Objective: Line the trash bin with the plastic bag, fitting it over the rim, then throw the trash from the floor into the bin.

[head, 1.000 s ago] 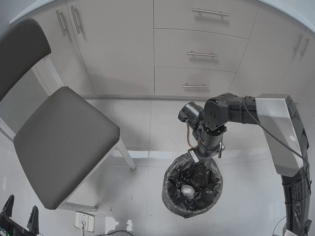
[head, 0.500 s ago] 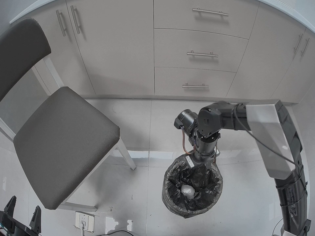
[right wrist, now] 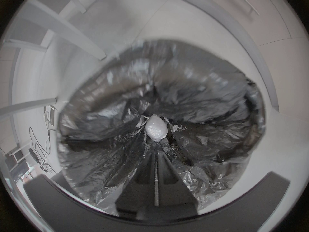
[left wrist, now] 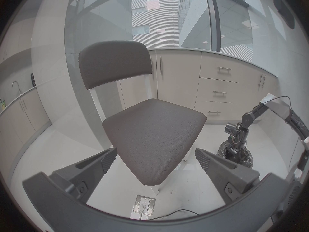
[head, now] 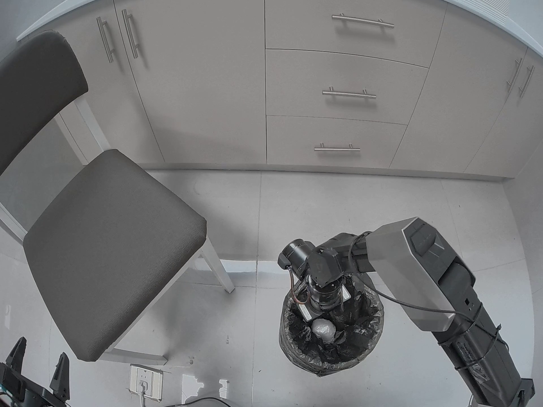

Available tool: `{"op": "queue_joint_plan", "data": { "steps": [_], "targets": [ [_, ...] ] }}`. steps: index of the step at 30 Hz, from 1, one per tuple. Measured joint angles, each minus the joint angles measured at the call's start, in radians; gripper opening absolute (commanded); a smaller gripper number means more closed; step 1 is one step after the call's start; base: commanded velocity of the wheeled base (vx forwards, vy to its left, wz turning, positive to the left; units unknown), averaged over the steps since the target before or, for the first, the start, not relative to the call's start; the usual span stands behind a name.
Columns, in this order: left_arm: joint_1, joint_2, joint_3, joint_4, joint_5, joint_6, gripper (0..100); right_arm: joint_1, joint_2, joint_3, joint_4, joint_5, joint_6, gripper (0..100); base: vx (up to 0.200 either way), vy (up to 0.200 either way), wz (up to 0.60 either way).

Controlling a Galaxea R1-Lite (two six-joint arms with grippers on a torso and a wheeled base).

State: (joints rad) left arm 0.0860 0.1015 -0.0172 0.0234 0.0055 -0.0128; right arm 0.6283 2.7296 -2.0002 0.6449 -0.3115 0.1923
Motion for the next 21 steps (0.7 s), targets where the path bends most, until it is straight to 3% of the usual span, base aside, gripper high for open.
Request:
{"op": "queue_joint_plan", "data": {
  "steps": [21],
  "targets": [
    [0.0,-0.001,0.0,-0.001,-0.002,0.001,100,-0.018,0.191,0.0,-0.072,0.0,-0.097,0,0.0,0.0,0.0]
  ]
}}
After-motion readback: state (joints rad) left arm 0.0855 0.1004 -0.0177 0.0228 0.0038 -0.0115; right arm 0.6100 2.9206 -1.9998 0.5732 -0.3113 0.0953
